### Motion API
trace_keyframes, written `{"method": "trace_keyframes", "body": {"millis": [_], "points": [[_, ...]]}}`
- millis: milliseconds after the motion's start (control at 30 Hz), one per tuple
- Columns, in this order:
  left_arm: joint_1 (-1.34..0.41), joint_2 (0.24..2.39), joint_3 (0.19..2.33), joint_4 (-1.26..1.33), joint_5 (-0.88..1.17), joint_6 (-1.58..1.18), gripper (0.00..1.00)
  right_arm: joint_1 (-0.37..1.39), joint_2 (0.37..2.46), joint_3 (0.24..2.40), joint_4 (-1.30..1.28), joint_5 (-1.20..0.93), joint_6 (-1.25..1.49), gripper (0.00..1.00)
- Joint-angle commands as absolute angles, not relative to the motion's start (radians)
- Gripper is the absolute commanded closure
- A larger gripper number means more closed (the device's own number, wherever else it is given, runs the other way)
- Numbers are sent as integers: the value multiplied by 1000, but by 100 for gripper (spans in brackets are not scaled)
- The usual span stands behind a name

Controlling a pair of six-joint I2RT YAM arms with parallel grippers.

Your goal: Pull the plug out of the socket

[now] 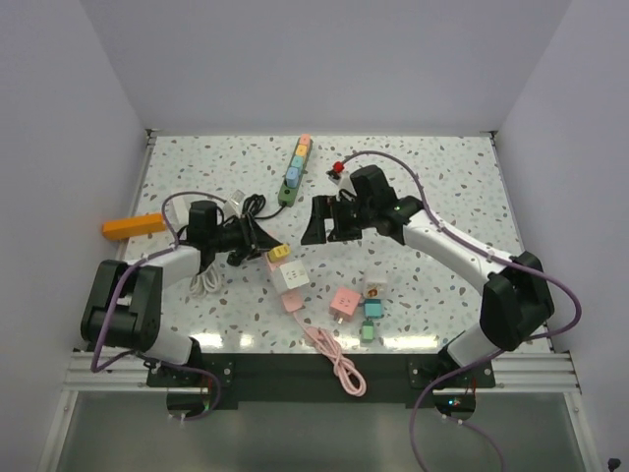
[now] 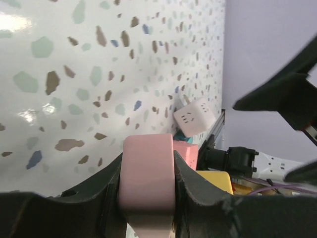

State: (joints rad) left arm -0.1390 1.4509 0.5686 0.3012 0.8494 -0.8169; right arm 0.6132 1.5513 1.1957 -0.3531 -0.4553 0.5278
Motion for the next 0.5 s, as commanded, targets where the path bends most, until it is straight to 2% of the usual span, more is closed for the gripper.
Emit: {"method": "trace_keyframes", "body": {"millis": [0,233,467], "points": [[-156,1518,679,97,755,-638,100,669,1554,1239,-463,-379,430,1],[-221,1626,824,28,706,-624,100,802,1634,1269,-456,-356,390,1],[-230,1631,839,46,721,-653,100,848,1713,1258,-428,-309,443,1]]}}
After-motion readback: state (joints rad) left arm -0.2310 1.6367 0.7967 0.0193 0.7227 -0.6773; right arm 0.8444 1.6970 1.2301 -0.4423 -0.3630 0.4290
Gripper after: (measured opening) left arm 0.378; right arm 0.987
